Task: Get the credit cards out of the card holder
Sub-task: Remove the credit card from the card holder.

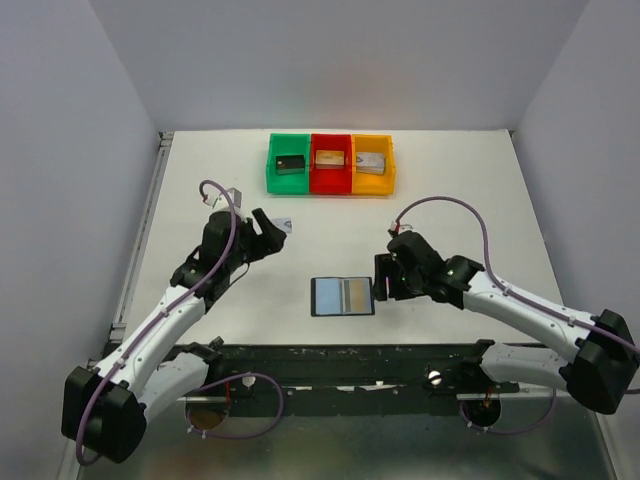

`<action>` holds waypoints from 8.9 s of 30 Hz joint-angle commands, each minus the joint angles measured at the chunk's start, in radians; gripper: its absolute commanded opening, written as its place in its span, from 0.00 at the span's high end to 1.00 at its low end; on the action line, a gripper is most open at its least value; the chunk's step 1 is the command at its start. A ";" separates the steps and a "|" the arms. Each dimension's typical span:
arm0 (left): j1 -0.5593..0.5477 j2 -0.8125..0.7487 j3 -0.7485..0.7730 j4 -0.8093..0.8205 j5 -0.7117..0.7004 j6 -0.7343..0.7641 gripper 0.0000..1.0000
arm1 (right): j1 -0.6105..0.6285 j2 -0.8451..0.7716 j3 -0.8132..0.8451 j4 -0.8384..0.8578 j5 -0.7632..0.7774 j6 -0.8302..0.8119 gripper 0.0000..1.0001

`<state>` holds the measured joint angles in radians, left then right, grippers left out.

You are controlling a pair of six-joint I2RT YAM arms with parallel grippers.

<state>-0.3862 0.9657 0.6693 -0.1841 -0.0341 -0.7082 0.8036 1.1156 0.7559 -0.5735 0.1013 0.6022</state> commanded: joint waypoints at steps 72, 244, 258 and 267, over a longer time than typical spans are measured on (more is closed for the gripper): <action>-0.465 0.419 0.019 0.215 0.243 -0.016 0.34 | -0.066 -0.019 -0.102 0.245 -0.282 -0.111 1.00; -0.362 0.206 -0.160 0.202 0.020 -0.062 0.94 | -0.093 0.544 0.023 0.544 -0.500 0.099 0.52; -0.364 0.364 -0.154 0.321 0.106 -0.070 0.98 | -0.093 0.547 0.010 0.563 -0.519 0.107 0.52; -0.364 0.410 -0.177 0.290 0.072 -0.083 1.00 | -0.093 0.546 0.002 0.603 -0.529 0.116 0.52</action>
<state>-0.7483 1.3556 0.4965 0.1059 0.0463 -0.7898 0.7120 1.6623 0.7681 0.0036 -0.4171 0.7216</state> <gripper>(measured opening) 0.028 0.476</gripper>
